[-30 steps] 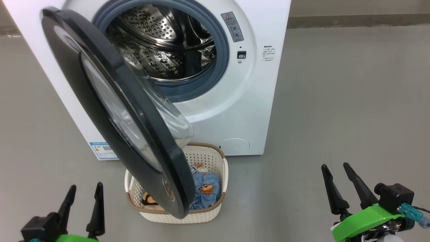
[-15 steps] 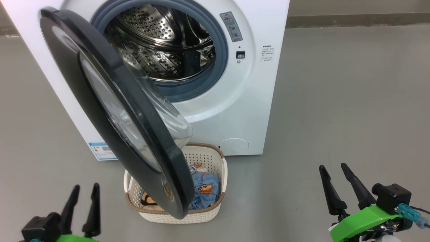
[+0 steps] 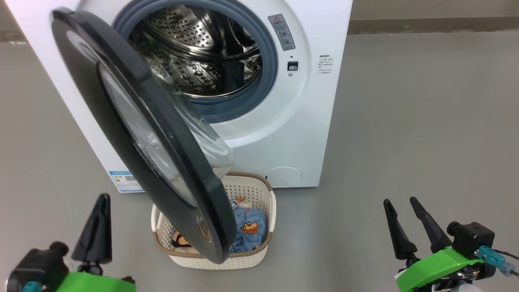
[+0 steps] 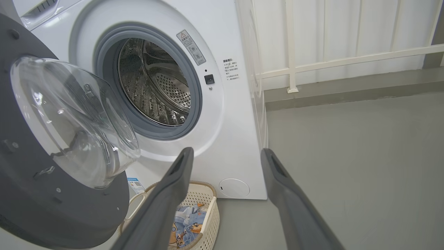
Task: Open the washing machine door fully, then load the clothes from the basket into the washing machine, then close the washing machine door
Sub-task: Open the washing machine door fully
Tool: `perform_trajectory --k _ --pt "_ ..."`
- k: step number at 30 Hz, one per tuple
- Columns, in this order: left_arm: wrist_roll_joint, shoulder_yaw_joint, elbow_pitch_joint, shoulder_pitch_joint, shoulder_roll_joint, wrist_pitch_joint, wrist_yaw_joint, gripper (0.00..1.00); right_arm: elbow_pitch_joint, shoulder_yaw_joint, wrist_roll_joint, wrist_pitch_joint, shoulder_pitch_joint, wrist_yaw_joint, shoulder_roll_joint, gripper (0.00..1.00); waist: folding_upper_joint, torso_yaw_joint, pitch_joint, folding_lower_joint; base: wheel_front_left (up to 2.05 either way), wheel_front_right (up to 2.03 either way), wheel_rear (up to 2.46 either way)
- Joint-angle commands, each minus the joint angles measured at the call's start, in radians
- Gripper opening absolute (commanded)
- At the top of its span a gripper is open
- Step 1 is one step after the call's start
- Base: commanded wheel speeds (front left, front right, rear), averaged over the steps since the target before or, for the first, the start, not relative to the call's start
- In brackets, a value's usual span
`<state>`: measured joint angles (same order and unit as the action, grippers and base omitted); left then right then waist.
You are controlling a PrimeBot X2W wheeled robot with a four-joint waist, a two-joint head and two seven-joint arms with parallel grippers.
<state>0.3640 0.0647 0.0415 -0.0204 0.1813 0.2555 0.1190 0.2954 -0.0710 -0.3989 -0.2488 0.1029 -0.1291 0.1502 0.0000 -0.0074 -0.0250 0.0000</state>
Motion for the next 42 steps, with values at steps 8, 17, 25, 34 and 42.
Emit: perform_trajectory --k 8,17,25,34,42 --pt "-0.030 -0.010 -0.221 -0.080 0.033 -0.018 -0.002 0.00 -0.025 -0.021 0.011 -0.013 0.032 -0.002 -0.009 1.00 0.0000 -0.006 -0.006 0.0000 0.00 0.00 0.00" --pt "-0.019 0.125 -0.418 -0.098 0.003 -0.104 0.003 0.00 -0.028 -0.031 0.007 -0.013 0.034 -0.002 -0.018 1.00 0.0000 -0.035 -0.003 0.0000 0.00 0.00 0.00" --pt "0.018 0.242 -0.396 -0.089 -0.026 -0.131 0.007 0.00 -0.025 -0.047 0.008 -0.013 0.046 -0.002 -0.030 1.00 0.0000 -0.071 0.013 0.0000 0.00 0.00 0.00" --pt "0.072 0.307 -0.249 -0.086 -0.035 -0.112 0.009 0.00 -0.020 -0.059 0.013 -0.013 0.059 -0.002 -0.041 1.00 0.0000 -0.109 0.031 0.0000 0.00 0.00 0.00" --pt "0.118 0.327 -0.136 -0.103 -0.041 -0.089 0.010 0.00 -0.016 -0.069 0.017 -0.013 0.070 -0.002 -0.053 1.00 0.0000 -0.134 0.054 0.0000 0.00 0.00 0.00"
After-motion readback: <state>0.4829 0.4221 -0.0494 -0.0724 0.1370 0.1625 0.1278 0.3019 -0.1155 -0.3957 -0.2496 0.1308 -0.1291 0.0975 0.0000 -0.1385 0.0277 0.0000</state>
